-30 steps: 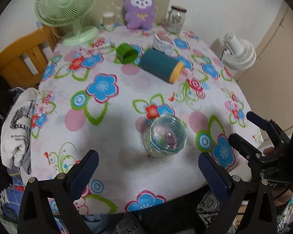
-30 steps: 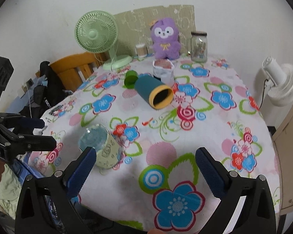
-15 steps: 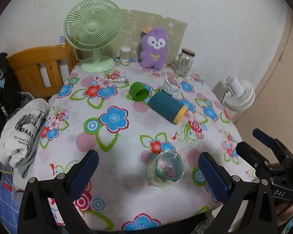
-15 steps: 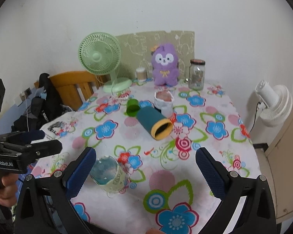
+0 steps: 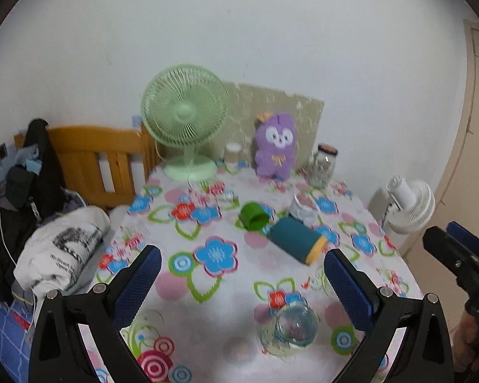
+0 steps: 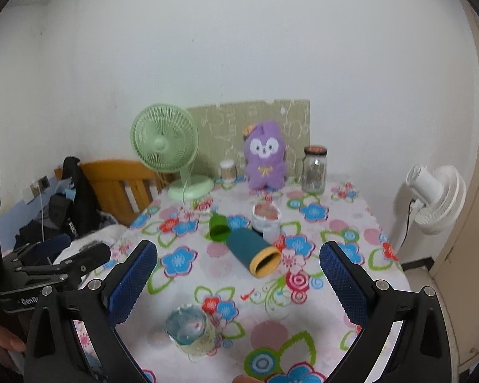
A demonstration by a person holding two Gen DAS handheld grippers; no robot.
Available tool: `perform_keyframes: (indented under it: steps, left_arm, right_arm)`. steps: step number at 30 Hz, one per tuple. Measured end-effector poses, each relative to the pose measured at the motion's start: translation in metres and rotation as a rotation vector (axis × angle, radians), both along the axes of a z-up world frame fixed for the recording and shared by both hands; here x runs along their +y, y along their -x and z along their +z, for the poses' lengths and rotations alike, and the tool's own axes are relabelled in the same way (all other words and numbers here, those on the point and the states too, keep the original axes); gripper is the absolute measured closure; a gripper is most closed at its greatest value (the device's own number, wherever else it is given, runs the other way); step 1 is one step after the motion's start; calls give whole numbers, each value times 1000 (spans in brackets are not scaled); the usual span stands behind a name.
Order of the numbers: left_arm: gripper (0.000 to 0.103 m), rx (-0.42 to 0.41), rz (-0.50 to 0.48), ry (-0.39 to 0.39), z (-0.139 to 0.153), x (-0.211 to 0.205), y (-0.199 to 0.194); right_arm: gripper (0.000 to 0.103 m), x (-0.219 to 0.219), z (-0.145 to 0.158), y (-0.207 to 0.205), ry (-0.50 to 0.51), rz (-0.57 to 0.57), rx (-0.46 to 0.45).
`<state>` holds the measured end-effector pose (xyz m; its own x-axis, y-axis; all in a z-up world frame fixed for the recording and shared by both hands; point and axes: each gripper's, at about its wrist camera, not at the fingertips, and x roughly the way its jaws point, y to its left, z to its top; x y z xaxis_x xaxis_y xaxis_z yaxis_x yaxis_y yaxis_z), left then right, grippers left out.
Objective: Flip cup upside down
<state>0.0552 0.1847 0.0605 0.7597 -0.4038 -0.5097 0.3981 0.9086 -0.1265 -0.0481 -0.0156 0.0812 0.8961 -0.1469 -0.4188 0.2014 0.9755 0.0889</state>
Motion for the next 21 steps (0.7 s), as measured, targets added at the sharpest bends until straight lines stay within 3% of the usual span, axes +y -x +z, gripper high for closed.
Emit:
perform_keyframes:
  steps: [13,21]
  left_arm:
    - [0,-191,71,59,28,10,23]
    - [0,-229,87,78,36,18,27]
  right_arm:
    - [0,28,29,11,72,-9,-138]
    - [0,34,30,13,82,-21,-124]
